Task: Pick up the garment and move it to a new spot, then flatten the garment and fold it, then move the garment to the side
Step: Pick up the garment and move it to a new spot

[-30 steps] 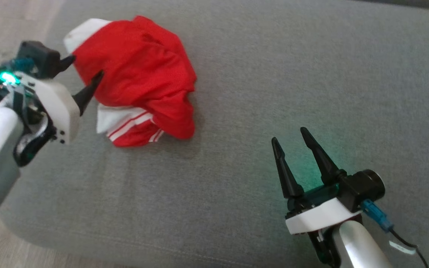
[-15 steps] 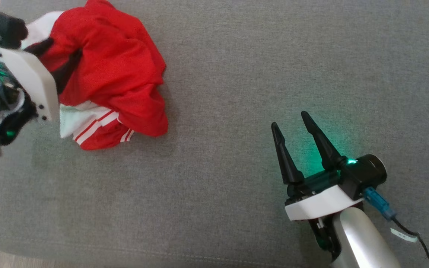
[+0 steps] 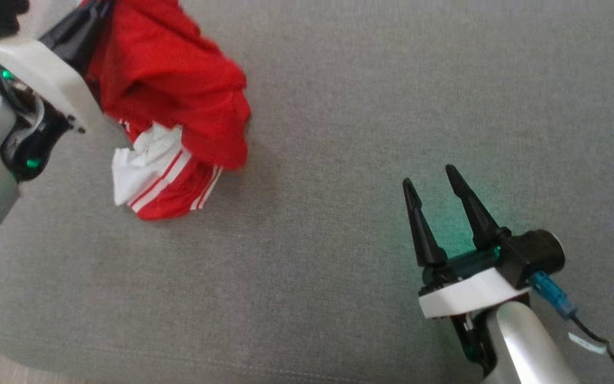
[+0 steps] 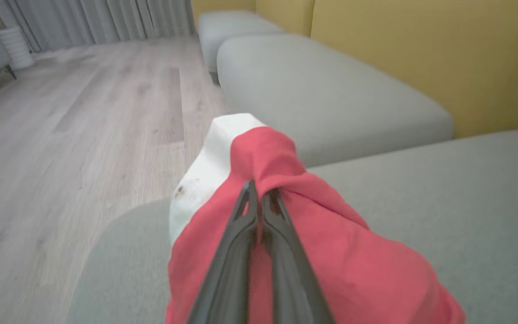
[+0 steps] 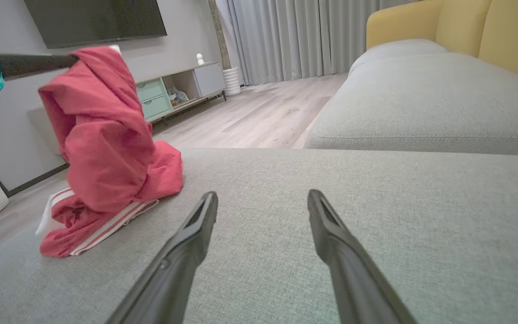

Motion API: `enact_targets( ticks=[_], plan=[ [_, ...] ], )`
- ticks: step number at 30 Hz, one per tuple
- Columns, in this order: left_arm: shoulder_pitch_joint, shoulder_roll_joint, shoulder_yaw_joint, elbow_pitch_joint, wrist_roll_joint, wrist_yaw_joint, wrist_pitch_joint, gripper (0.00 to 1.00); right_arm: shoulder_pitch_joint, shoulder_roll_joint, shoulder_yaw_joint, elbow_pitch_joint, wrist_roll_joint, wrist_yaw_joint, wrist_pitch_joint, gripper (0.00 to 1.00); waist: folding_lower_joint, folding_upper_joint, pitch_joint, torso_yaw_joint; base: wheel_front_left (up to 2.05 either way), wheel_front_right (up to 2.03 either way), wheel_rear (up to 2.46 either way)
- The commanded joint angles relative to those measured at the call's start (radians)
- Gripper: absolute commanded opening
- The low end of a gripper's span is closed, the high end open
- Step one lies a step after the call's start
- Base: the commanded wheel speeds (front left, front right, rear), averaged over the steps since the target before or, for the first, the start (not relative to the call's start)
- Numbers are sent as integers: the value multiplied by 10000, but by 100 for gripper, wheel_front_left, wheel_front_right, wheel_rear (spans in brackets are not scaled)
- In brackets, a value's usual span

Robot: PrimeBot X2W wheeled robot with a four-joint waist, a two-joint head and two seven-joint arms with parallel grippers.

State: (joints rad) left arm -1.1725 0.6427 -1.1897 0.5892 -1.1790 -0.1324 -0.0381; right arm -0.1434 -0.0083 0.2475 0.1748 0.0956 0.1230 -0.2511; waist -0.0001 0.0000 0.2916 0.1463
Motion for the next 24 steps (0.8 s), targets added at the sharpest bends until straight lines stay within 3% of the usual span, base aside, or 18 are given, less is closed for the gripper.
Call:
enact_targets(
  ticks=[1,8,13,18,24],
  plan=[
    [-620,356,571,-93,-69,18,-230,0,104,83,193,-273,9,77,-107,100,1,0,-401,184,0,0,0],
    [-646,40,928,-476,-231,56,-1588,0,544,83,-127,-231,223,77,-107,100,1,0,-1431,241,0,0,0],
    [-282,-395,1042,-1293,-263,498,-1896,0,737,83,-412,-327,464,77,-107,100,1,0,-1898,-123,0,0,0],
    [93,-790,807,-2270,-34,1124,-1956,0,734,83,-475,-544,630,77,-107,100,1,0,-1974,-980,0,0,0],
    [566,-1148,443,-2953,291,1786,-1990,0,732,83,-313,-955,894,77,-107,100,1,0,-1745,-2557,0,0,0]
  ],
)
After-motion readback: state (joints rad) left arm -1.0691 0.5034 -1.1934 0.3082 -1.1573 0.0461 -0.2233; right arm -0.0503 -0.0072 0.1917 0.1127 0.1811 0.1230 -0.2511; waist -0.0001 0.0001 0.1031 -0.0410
